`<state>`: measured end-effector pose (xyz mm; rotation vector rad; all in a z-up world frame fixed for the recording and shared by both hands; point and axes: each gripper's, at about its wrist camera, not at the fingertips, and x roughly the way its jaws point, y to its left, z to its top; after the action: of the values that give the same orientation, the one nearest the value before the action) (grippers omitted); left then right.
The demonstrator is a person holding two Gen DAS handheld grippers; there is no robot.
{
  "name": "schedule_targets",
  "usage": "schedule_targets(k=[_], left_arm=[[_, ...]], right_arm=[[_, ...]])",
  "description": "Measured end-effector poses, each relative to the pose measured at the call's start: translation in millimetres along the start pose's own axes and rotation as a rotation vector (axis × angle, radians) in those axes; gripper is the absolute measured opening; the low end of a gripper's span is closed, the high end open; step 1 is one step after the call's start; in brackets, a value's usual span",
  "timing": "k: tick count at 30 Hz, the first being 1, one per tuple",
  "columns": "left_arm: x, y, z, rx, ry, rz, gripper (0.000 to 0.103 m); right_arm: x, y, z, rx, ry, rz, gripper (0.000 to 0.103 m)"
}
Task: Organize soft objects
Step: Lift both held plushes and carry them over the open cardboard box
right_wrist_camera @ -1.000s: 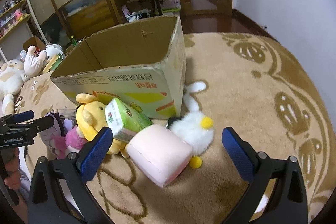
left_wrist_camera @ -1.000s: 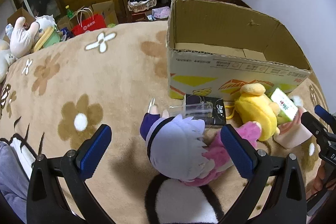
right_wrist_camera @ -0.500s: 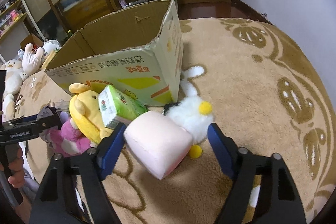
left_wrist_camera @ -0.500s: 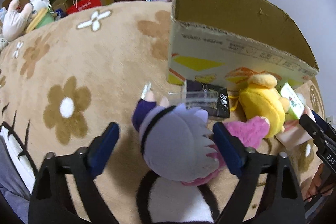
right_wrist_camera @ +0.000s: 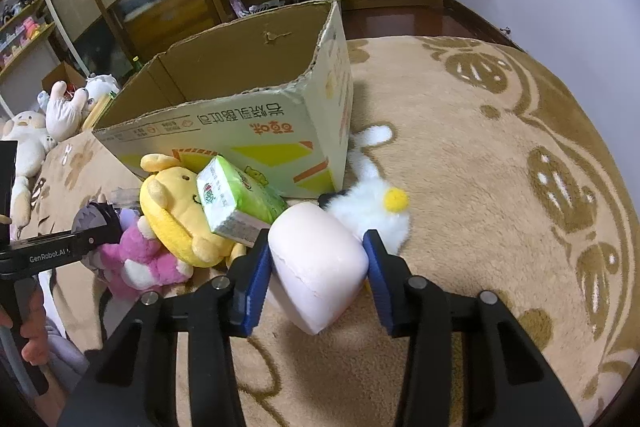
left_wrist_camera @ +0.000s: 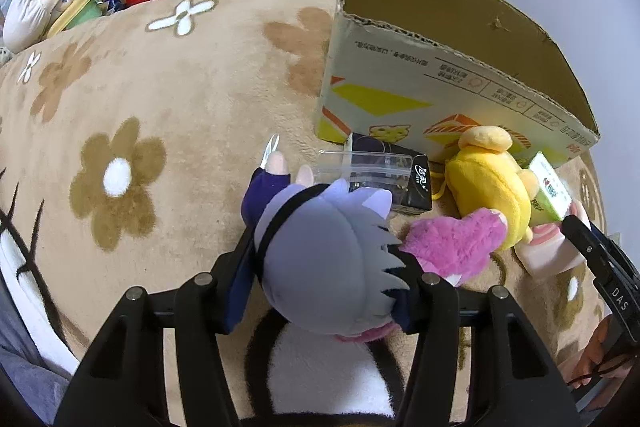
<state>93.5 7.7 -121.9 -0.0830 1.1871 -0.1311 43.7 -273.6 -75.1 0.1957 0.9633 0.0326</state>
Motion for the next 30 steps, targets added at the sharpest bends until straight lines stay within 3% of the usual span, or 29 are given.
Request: schedule_targets(k=[8,19,27,30], left_arm=[[-17.1,4.2,-6.7,-0.024,-0.043,0.005,0.055],[-43.0,0.5,-15.0,0.0,-0.126,-0.005,0.055],[-81.4,-8.5,-21.0,0.055,-0.281,-0.039,0.055],[-101.9,-12.6,-21.4,0.074,-0.384,-0.058,0.055]], right_arm=[[-7.7,2.3,-2.2,-0.001,-0.005,0.0,0.047],[-41.6,10.3,-1.9,-0.033,-0.154,-0.025,0.045],[-75.2,15.1,-3.4,-0.049,-0.312,-0.037,0.044],[-85.8,17.1,-2.1,-0.056,-0.37,-0.04,0.044]])
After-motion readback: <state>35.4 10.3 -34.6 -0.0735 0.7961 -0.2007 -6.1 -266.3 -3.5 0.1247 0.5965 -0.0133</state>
